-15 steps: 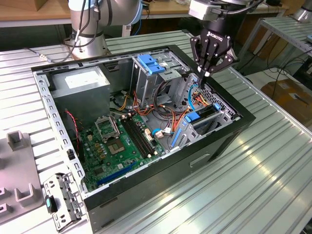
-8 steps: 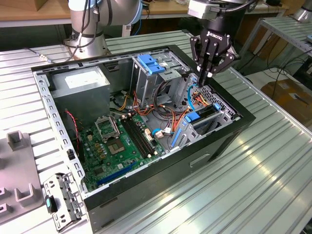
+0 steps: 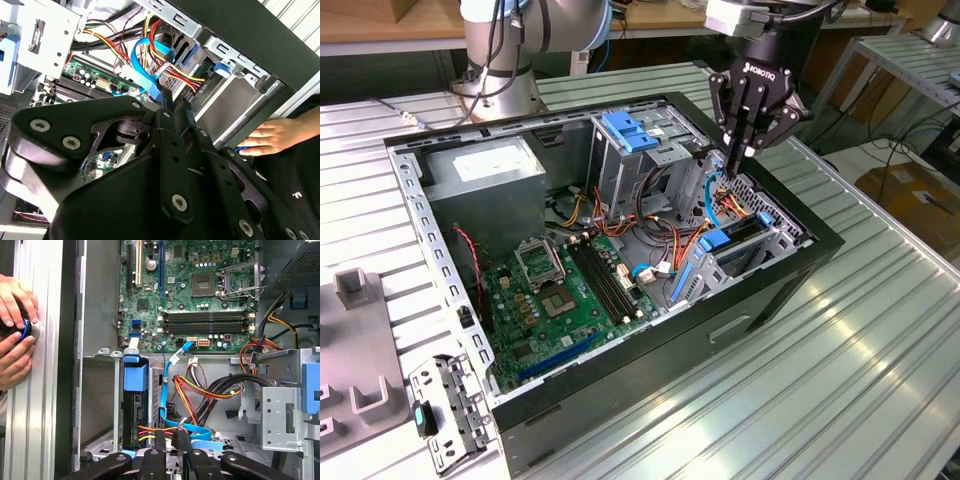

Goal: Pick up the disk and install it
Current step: 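Insert the second disk wire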

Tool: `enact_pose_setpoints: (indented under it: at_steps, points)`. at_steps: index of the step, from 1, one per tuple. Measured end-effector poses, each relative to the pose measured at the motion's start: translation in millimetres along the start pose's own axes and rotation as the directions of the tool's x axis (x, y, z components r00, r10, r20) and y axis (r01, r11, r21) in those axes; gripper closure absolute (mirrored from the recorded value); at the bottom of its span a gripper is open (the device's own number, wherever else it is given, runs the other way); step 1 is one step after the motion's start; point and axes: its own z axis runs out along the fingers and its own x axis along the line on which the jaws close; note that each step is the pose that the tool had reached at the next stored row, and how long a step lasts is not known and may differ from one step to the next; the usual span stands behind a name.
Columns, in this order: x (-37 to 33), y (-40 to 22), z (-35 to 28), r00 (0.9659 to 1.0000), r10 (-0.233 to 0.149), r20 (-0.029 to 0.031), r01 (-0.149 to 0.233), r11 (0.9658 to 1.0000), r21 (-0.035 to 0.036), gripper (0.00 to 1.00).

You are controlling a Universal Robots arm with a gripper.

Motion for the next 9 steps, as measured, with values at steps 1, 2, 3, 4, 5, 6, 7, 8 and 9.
enact_pose_setpoints:
  at_steps: [1,2,3,4,5,6,7,8,9]
  points:
    - [0.0,0.0,-0.6,1.0,0.0,-0.0001,0.0,1.0,-0.0001,0.76]
    - [0.2,0.1,-1.8,1.0,0.0,-0.0002,0.0,1.0,-0.0006,0.76]
    - [0.2,0.1,-2.5,1.0,0.0,0.0001,0.0,1.0,-0.001,0.76]
    - [-0.2,0.2,-2.9,1.0,0.0,-0.0002,0.0,1.0,-0.0013,0.76]
    - [-0.7,0.2,-3.2,1.0,0.0,-0.001,0.0,1.0,-0.0015,0.76]
    - [-1.9,0.1,-3.5,1.0,0.0,-0.0035,0.0,1.0,-0.0016,0.76]
    - [-3.2,0.1,-3.8,1.0,0.0,-0.0075,0.0,1.0,-0.0017,0.76]
    - [-4.5,0.1,-4.1,0.9999,0.0,-0.0115,0.0,1.0,-0.0018,0.76]
    - [-5.7,0.1,-4.4,0.9999,0.001,-0.0147,-0.001,1.0,-0.0017,0.76]
